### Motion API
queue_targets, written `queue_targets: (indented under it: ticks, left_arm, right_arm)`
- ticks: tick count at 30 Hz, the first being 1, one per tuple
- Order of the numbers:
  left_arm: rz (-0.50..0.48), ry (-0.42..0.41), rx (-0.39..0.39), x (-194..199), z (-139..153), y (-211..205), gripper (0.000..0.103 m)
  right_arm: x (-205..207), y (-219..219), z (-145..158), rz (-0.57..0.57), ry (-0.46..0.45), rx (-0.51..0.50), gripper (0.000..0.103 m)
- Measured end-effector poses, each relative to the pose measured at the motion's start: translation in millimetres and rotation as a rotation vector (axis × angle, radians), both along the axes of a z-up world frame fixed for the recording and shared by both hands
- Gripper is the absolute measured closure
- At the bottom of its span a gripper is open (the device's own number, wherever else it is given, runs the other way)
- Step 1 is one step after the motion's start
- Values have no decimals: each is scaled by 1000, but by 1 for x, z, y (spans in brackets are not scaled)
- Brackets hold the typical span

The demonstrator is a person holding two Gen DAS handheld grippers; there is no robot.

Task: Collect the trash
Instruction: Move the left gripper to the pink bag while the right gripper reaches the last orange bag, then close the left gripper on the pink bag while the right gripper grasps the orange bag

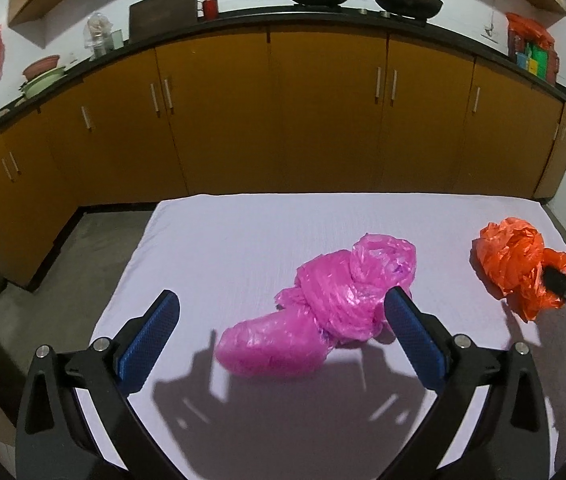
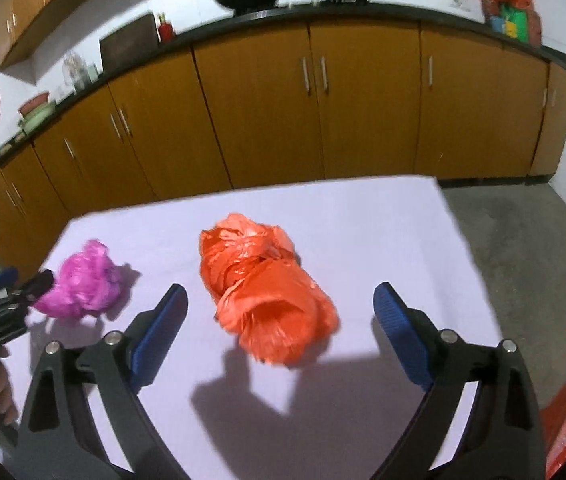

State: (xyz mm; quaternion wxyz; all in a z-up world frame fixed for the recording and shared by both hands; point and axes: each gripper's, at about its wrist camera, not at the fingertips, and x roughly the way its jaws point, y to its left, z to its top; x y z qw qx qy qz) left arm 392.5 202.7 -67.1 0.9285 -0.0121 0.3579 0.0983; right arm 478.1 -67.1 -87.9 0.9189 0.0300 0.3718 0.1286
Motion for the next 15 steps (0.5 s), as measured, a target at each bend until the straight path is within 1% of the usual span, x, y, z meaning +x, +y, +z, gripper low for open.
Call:
queue_targets:
  ticks: [1,2,4,5,8,10,13,15]
  left_arm:
    - [-7,-1,-1,0,0,-1,2]
    - [-18,0,-2,3,0,-3,2]
    - [-33,0,3,6,-1,-7,2]
    - [-43,3,9,9,-2,-9,2]
    - [-69,19,26,16,-6,-16,2]
    - [-85,53,27,22,-12,-19,2]
    - [-100,88,-11,27,-19,-19,2]
    - [-104,92,-51,29,-21,-18,3]
  right_arm:
    - [5,3,-6,8,21,-7,29]
    - [11,7,-13,27,56,-18,48]
    - [14,10,-23,50,94,-35,65]
    - [11,8,-24,51,85,-32,70]
    - [0,0,-22,54,71,-12,77]
    - [-7,-4,-20,57,68,3,78]
    - [-20,-9,-16,63,49,1,78]
    - [-29,-12,-14,65,41,-10,78]
